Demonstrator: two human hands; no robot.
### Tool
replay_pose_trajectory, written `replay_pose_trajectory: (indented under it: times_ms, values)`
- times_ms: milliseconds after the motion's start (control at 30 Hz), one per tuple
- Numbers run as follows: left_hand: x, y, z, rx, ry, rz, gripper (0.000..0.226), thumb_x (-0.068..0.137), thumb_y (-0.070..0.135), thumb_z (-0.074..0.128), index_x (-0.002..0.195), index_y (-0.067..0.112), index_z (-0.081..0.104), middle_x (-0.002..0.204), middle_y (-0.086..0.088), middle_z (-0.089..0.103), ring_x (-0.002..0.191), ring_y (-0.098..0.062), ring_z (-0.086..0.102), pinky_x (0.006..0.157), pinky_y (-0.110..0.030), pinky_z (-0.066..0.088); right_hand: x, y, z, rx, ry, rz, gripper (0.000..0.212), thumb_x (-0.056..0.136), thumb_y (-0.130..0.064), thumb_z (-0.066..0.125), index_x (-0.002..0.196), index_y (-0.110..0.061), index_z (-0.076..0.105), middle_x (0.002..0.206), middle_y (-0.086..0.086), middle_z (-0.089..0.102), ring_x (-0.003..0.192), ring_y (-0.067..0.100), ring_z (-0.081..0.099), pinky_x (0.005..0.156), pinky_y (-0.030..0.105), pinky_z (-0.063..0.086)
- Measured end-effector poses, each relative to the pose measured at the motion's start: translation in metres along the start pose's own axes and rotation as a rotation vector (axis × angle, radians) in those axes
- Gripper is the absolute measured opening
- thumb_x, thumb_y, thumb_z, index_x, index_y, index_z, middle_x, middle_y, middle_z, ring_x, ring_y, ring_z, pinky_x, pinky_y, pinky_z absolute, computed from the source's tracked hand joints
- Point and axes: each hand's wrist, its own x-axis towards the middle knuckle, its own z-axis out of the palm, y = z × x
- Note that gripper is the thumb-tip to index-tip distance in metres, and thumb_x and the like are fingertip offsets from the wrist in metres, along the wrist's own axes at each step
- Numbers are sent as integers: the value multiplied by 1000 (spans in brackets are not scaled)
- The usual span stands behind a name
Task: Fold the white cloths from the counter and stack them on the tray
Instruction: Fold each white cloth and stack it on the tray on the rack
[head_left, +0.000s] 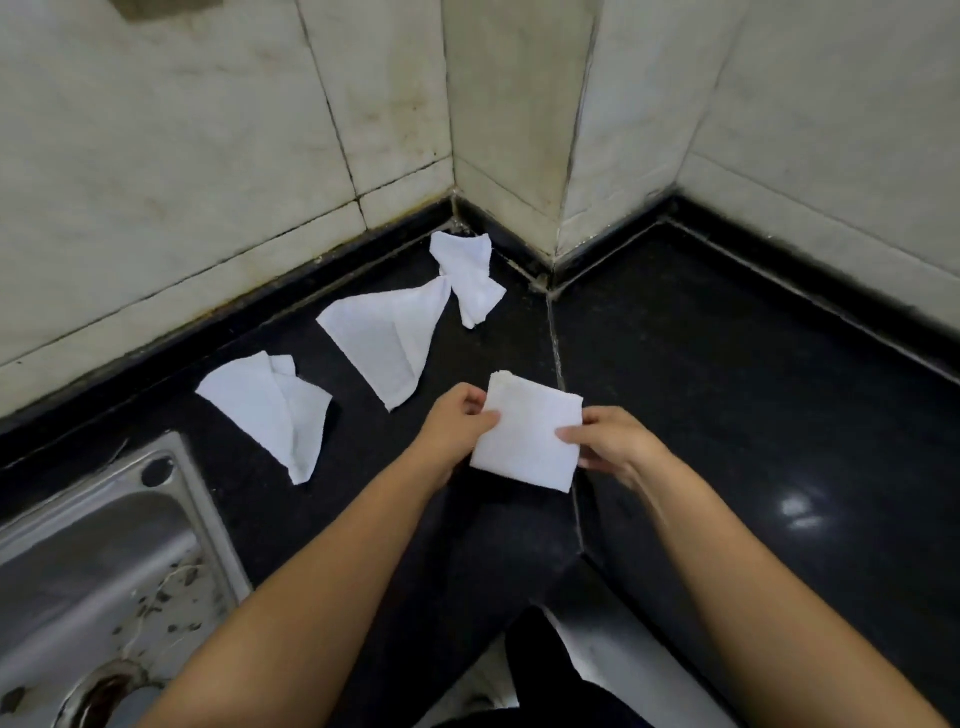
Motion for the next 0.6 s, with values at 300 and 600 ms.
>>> replay_pose_trajectory:
  times_ms: [300,600]
  values:
    - [-74,5,95,-129,-499,-73,24,91,5,58,115,7,54,113,-11,65,99,-22,65,82,-38,55,-143,104,-52,552,469,-153,10,93,-4,52,93,-9,61,87,7,65,69,17,63,57,30,52]
    - [-199,3,255,221,-982,33,19,90,5,56,108,8,62,104,-5,67,98,-19,63,91,-43,51,-306,240,-120,746,890,-170,13,91,-4,53,89,-12,63,89,9,66,72,21,63,62,32,53]
